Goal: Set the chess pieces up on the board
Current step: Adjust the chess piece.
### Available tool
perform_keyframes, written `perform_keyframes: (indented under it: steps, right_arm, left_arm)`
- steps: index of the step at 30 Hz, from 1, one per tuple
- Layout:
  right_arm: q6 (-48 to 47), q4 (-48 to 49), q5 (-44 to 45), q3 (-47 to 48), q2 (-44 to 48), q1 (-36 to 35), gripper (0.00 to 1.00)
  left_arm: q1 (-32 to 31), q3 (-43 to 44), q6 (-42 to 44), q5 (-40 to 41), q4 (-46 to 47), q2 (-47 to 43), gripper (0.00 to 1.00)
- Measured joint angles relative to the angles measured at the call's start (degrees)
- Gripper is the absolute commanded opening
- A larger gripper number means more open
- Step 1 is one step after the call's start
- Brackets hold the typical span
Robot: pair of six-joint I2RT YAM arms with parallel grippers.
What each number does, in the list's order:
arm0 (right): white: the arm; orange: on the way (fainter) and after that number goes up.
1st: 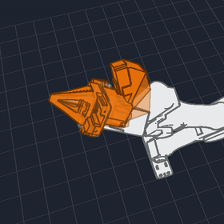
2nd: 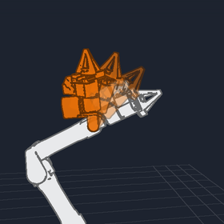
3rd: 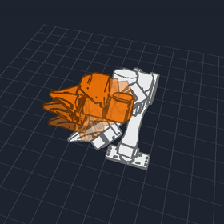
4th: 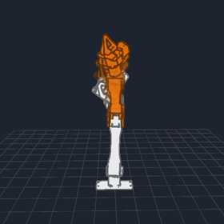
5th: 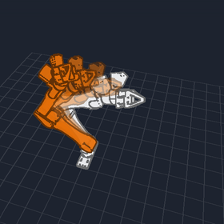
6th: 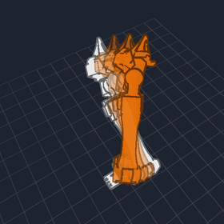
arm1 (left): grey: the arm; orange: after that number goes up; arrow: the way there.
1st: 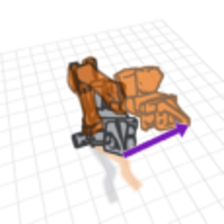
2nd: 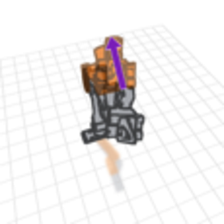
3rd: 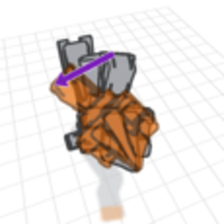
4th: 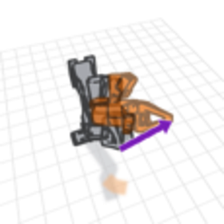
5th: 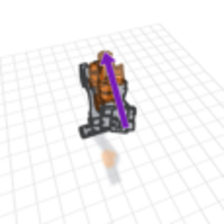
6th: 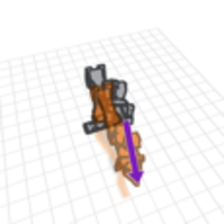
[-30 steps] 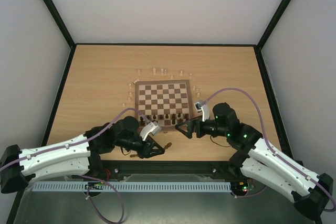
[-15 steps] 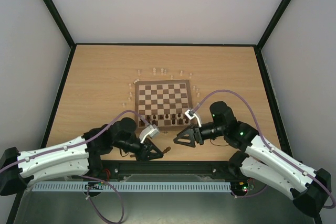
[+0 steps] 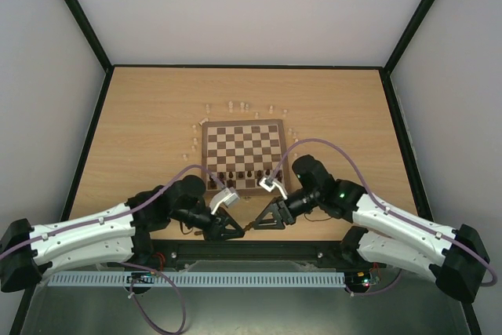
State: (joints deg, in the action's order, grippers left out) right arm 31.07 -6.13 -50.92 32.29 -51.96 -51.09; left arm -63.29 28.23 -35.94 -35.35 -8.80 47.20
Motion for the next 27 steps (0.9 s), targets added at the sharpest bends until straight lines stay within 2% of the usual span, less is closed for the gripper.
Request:
perform_keyframes:
  steps: [10, 18, 27]
  right_arm:
    - [-1.2, 0.0, 0.0, 0.0, -1.6, -2.1, 0.40]
    - [-1.4, 0.0, 0.0, 0.0, -2.2, -3.0, 0.29]
    - [-1.5, 0.0, 0.0, 0.1, -3.7, -3.1, 0.31]
  left_arm:
    - [0.1, -0.1, 0.0, -0.5, 0.8, 1.6, 0.24]
    - [0.6, -0.1, 0.0, -0.8, 1.8, 2.6, 0.24]
    - [0.6, -0.1, 0.0, -1.5, 2.1, 3.9, 0.24]
